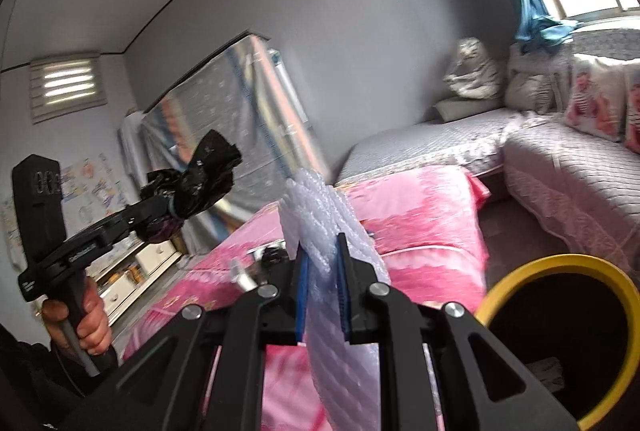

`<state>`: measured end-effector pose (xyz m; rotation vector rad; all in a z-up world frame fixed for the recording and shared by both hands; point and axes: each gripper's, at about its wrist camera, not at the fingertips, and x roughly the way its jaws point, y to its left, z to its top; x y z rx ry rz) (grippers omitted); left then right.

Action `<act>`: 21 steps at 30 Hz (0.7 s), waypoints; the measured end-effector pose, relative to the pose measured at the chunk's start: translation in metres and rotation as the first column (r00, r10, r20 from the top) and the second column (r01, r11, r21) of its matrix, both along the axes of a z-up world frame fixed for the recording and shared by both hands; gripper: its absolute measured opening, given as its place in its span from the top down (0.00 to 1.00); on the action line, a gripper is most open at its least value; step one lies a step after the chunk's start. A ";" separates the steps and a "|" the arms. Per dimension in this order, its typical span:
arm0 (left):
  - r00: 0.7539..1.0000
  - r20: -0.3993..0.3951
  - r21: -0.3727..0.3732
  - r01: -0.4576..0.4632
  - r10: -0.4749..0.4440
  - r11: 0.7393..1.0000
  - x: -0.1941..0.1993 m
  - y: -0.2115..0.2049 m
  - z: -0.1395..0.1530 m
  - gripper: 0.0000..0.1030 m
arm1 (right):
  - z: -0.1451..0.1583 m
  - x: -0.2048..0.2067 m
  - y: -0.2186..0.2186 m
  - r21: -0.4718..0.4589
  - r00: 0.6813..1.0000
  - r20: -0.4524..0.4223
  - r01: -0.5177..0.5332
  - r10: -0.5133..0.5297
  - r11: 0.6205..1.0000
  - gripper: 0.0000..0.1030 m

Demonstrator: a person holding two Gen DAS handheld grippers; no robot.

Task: Collect trash
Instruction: 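Carry the foam net and black bag over the yellow-rimmed bin with both tools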

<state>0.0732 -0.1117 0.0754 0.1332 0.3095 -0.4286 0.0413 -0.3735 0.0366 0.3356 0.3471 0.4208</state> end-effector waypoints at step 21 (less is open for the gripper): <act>0.967 -0.066 0.054 0.248 -0.244 0.967 0.027 -0.119 -0.026 0.75 | -0.055 -0.006 -0.103 -0.010 0.902 -0.135 0.412 -0.410 0.911 0.89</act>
